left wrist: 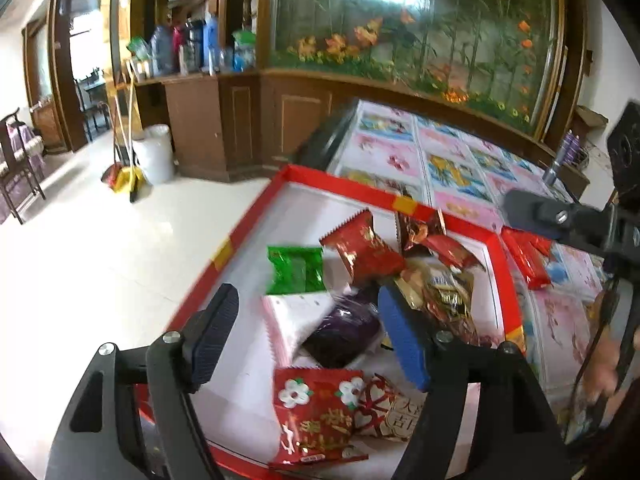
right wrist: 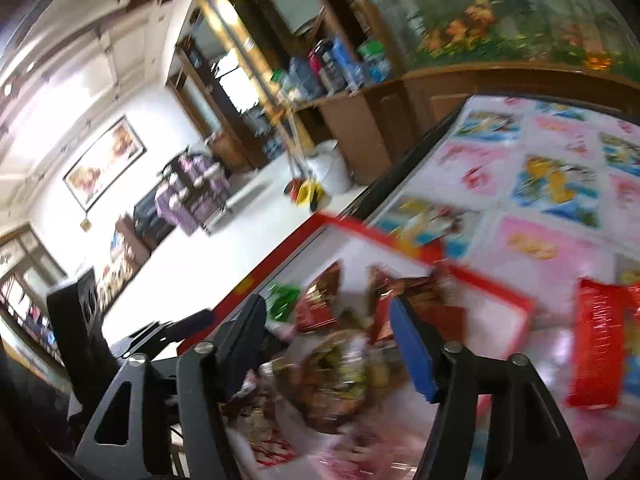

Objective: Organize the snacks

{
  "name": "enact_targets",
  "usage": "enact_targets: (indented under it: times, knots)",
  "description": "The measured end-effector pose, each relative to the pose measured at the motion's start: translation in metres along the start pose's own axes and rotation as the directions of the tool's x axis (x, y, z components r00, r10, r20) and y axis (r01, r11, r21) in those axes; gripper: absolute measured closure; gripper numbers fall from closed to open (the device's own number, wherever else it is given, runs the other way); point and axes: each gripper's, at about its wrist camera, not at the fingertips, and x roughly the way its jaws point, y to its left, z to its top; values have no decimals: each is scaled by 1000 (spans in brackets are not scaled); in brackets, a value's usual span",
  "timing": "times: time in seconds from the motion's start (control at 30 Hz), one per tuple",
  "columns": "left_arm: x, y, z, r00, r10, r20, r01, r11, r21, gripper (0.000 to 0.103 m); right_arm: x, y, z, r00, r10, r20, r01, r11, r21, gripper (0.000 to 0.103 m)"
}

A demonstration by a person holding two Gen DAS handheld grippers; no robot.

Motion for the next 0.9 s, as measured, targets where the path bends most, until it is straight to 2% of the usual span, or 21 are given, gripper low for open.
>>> enact_targets:
  times: [0.1,0.23,0.3,0.37,0.4,0.43,0.47,0.53,0.57,0.63,0.7,0.77,0.8,0.87,0.9]
  knots:
    - [-7,-5,2,1000,2,28,-3,1000,12,30,-31,-43,9,991,-119,63,117,992,42,33]
    - [-7,-19,5,999,-23,25,22,999,24,29,-53,-119,21,943,-324,70,305,931,202,30]
    - [-8,-33,6,999,-52,16,51,998,44,29,-51,-145,27,894,-446,43,429,880,205,30]
    - [-10,-46,6,998,-63,12,62,996,66,29,-49,-162,32,818,-572,64,556,814,165,30]
    - [-11,-54,6,997,-76,8,75,994,84,29,-47,-170,35,798,-600,63,586,796,154,30]
    - [-13,-59,6,997,-83,5,82,992,95,29,-40,-186,40,780,-625,23,615,773,157,31]
    - [-14,-65,6,996,-91,4,90,990,111,29,-36,-197,42,777,-629,-13,621,764,176,33]
    - [-19,-76,6,995,-102,6,100,985,137,29,-29,-225,44,793,-603,-90,604,756,254,37]
    - [-21,-81,6,994,-108,6,106,984,146,29,-28,-235,44,794,-597,-114,602,747,284,43]
    - [-25,-92,8,992,-126,4,124,979,165,29,-31,-242,42,772,-626,-111,627,722,293,44]
    - [-26,-107,11,990,-142,1,139,973,183,29,-32,-245,38,759,-638,-128,645,713,275,46]
    - [-24,-119,15,987,-159,-8,157,968,195,29,-28,-241,32,709,-688,-156,705,686,179,46]
    - [-23,-129,17,985,-171,-15,170,964,205,29,-30,-237,28,701,-698,-149,714,685,148,46]
    - [-22,-145,20,983,-182,-25,183,957,225,29,-31,-230,21,660,-739,-138,750,659,54,48]
    - [-21,-157,21,981,-190,-28,191,951,243,29,-34,-231,16,655,-744,-132,753,657,36,48]
